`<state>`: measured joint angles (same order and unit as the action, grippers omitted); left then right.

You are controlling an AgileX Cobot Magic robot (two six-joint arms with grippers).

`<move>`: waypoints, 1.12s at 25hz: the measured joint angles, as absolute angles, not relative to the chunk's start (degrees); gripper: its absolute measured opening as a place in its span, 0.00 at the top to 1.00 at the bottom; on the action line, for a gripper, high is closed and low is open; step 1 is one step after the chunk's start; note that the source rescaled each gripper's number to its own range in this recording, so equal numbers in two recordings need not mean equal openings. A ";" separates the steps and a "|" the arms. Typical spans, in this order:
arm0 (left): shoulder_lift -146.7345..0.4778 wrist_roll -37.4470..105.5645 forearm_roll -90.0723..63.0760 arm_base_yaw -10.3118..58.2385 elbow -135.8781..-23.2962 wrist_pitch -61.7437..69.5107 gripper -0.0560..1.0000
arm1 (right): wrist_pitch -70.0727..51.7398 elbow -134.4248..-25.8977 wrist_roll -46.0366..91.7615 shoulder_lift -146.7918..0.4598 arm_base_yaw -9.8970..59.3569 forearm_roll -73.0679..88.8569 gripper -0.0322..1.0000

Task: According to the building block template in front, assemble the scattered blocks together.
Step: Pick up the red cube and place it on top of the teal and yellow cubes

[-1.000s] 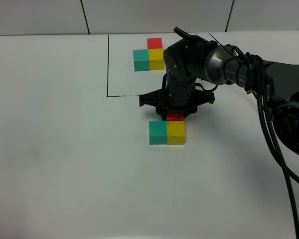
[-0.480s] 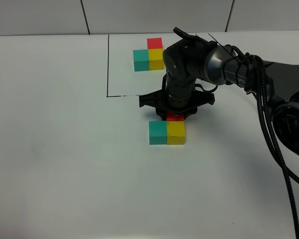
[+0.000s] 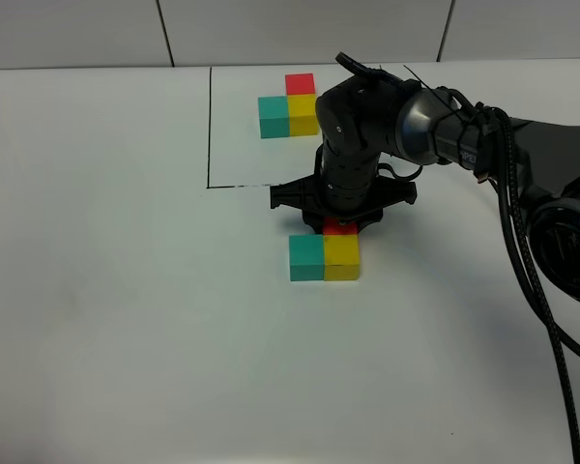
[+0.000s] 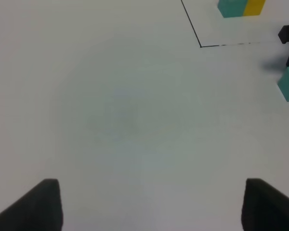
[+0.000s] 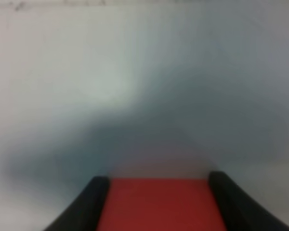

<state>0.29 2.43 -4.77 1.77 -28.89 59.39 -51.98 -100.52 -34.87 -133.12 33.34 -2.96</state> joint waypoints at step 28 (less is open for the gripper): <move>0.29 2.43 -4.77 1.77 -28.89 59.39 0.19 | -51.70 -100.52 -33.41 -133.12 33.45 -3.21 0.93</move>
